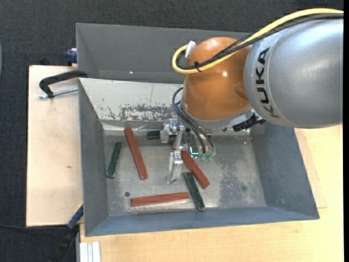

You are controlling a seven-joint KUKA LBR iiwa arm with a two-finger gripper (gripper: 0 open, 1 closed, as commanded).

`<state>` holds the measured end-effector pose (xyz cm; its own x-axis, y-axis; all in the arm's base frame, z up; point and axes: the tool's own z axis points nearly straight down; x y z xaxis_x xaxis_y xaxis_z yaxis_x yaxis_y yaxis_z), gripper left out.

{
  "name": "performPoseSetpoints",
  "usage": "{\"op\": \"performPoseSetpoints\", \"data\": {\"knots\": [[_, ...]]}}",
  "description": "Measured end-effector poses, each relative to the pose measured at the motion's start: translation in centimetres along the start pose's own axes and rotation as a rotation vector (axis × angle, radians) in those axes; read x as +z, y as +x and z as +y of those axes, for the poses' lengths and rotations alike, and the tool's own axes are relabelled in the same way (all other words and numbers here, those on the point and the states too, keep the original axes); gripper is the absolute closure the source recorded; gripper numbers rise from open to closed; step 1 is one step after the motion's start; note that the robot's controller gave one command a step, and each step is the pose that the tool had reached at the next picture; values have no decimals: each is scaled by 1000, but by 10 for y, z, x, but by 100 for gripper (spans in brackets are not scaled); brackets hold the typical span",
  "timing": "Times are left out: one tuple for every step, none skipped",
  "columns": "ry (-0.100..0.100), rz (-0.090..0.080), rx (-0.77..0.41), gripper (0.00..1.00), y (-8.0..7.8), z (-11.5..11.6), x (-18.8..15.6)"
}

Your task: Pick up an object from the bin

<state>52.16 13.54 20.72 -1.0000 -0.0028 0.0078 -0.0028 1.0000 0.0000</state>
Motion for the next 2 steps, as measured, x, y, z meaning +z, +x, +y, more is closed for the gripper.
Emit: {"op": "performPoseSetpoints", "data": {"knots": [[-1, -9, 2, 0, -2, -1, -4], [-4, -14, -76, 0, 1, -24, 20]]}}
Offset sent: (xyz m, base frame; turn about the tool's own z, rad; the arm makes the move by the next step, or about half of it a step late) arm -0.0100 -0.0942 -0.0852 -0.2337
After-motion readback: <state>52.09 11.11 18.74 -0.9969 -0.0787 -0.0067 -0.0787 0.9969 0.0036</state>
